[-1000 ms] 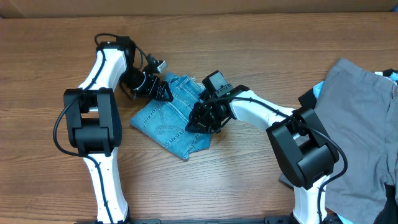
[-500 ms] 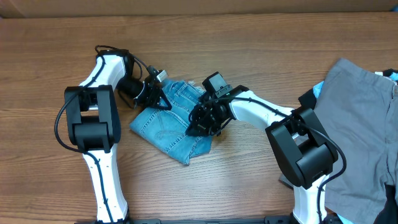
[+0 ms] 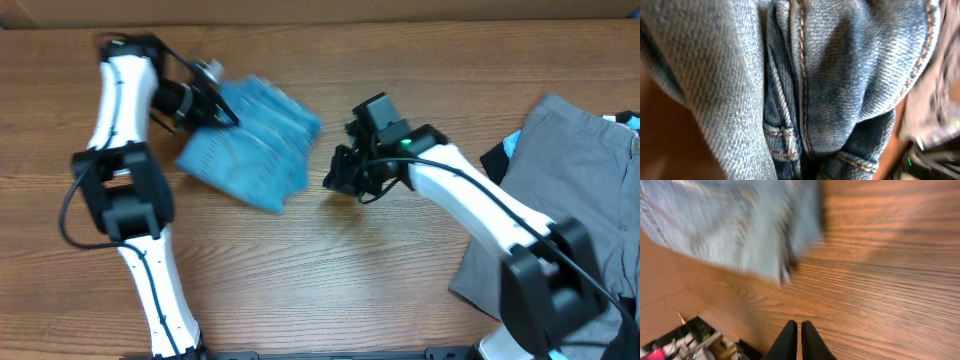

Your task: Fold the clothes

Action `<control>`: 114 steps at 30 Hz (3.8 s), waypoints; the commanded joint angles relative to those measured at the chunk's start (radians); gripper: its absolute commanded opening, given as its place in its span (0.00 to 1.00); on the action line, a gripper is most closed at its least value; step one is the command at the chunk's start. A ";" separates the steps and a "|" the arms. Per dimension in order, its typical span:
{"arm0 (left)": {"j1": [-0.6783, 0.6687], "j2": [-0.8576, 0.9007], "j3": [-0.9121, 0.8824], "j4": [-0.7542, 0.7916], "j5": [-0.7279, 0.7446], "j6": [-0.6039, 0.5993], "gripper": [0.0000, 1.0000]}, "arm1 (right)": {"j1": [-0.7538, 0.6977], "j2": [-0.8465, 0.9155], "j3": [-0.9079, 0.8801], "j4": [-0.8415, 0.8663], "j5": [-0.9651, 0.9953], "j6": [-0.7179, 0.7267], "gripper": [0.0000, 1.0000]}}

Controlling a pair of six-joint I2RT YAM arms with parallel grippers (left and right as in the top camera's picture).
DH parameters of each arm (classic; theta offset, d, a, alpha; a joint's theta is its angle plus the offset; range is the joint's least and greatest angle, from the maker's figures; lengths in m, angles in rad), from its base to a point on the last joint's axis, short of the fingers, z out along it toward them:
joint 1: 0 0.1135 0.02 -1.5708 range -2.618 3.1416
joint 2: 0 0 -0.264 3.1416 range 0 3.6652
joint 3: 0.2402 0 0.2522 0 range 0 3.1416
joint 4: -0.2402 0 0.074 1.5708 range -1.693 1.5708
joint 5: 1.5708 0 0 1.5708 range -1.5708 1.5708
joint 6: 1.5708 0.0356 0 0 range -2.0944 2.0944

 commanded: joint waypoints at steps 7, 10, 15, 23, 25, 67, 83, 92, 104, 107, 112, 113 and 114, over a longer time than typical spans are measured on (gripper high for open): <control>0.226 -0.023 0.151 0.216 -0.081 -0.159 0.04 | -0.003 -0.056 -0.001 -0.007 0.077 -0.022 0.08; 0.264 -0.023 0.150 0.300 -0.081 -0.184 0.04 | -0.002 -0.056 -0.001 -0.012 0.098 -0.022 0.08; 0.309 -0.023 0.150 0.415 -0.115 -0.231 0.04 | -0.002 -0.056 -0.001 -0.016 0.099 -0.021 0.08; 0.320 -0.023 0.150 0.454 -0.185 -0.218 0.04 | -0.002 -0.056 -0.001 -0.016 0.100 -0.017 0.08; 0.317 -0.020 0.150 0.454 -0.186 -0.218 0.04 | -0.002 -0.056 -0.001 -0.016 0.100 -0.018 0.08; 0.366 0.043 0.469 0.132 -0.298 -0.367 0.14 | -0.002 -0.056 -0.001 0.004 0.108 -0.018 0.08; 0.131 0.043 -0.072 0.328 -0.887 -0.579 0.04 | -0.002 -0.056 -0.001 0.006 0.107 -0.018 0.09; 0.206 0.042 -0.090 0.455 -0.764 -0.548 0.05 | -0.002 -0.056 -0.001 0.003 0.107 -0.018 0.09; 0.203 -0.027 0.314 0.090 -0.588 -0.463 0.37 | -0.030 -0.098 0.005 -0.023 0.150 -0.112 0.10; 0.178 -0.120 0.400 0.014 -0.533 -0.415 0.40 | -0.051 -0.153 0.023 -0.023 0.194 -0.174 0.12; 0.069 -0.324 0.414 -0.051 -0.608 -0.385 0.55 | -0.081 -0.285 0.064 -0.023 0.269 -0.293 0.17; 0.036 -0.365 0.414 -0.066 -0.637 -0.386 0.60 | -0.087 -0.317 0.074 -0.023 0.283 -0.319 0.19; 0.001 -0.402 0.414 -0.084 -0.667 -0.391 0.66 | -0.093 -0.344 0.082 -0.022 0.293 -0.338 0.21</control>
